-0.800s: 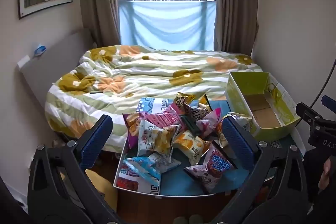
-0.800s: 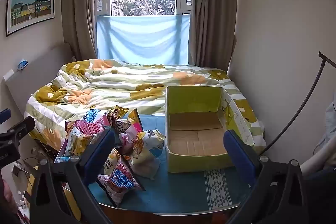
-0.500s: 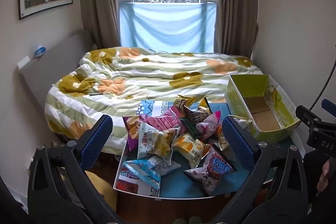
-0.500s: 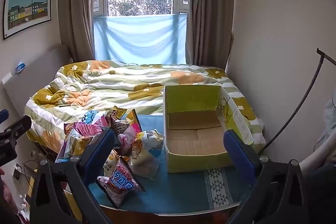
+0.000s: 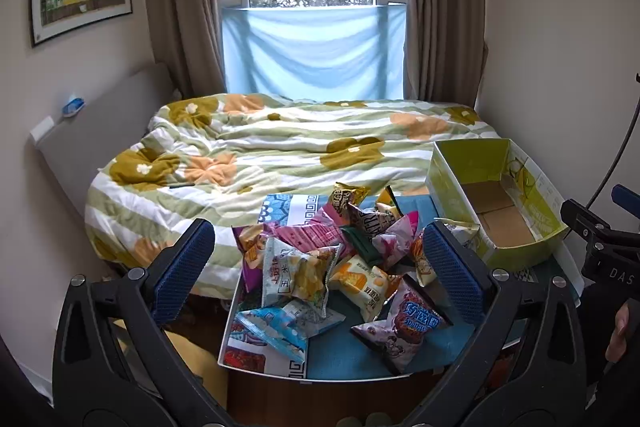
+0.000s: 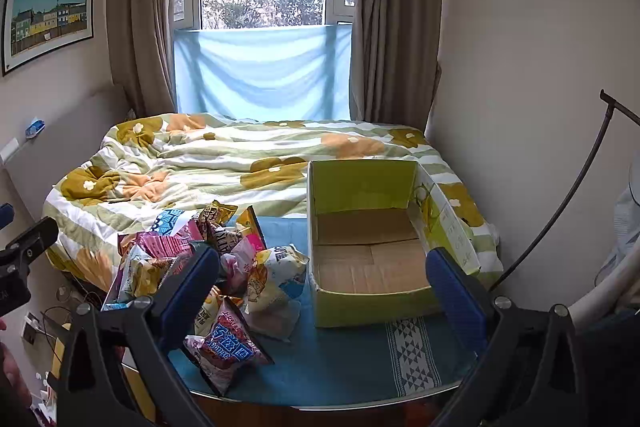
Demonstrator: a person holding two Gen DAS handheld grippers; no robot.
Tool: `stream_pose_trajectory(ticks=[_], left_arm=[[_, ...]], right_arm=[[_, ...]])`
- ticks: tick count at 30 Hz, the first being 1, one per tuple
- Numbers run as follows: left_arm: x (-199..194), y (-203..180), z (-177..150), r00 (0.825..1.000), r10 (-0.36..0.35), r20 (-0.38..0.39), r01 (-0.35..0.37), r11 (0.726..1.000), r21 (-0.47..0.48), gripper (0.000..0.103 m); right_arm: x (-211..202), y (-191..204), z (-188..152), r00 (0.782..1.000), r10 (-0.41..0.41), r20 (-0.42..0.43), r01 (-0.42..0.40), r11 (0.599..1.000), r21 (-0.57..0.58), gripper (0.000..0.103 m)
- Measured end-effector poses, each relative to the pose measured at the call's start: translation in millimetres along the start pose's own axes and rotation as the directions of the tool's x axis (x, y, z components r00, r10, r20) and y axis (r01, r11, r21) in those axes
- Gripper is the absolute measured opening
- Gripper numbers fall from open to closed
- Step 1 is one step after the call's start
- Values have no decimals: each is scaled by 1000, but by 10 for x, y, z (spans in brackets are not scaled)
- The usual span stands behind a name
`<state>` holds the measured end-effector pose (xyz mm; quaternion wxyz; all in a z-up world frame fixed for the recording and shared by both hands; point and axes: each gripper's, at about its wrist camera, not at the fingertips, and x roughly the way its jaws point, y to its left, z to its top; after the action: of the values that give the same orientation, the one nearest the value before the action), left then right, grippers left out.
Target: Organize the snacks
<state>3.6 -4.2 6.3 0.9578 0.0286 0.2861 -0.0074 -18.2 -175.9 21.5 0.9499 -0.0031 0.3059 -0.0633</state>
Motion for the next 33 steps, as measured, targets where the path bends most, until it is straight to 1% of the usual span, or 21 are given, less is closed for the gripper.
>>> stream_pose_trajectory(ticks=[33], left_arm=[[7, -37, 24, 1000, -2, 0, 2, 1000, 4, 103]], right_arm=[[18, 22, -3, 1000, -3, -3, 3, 1000, -4, 103]])
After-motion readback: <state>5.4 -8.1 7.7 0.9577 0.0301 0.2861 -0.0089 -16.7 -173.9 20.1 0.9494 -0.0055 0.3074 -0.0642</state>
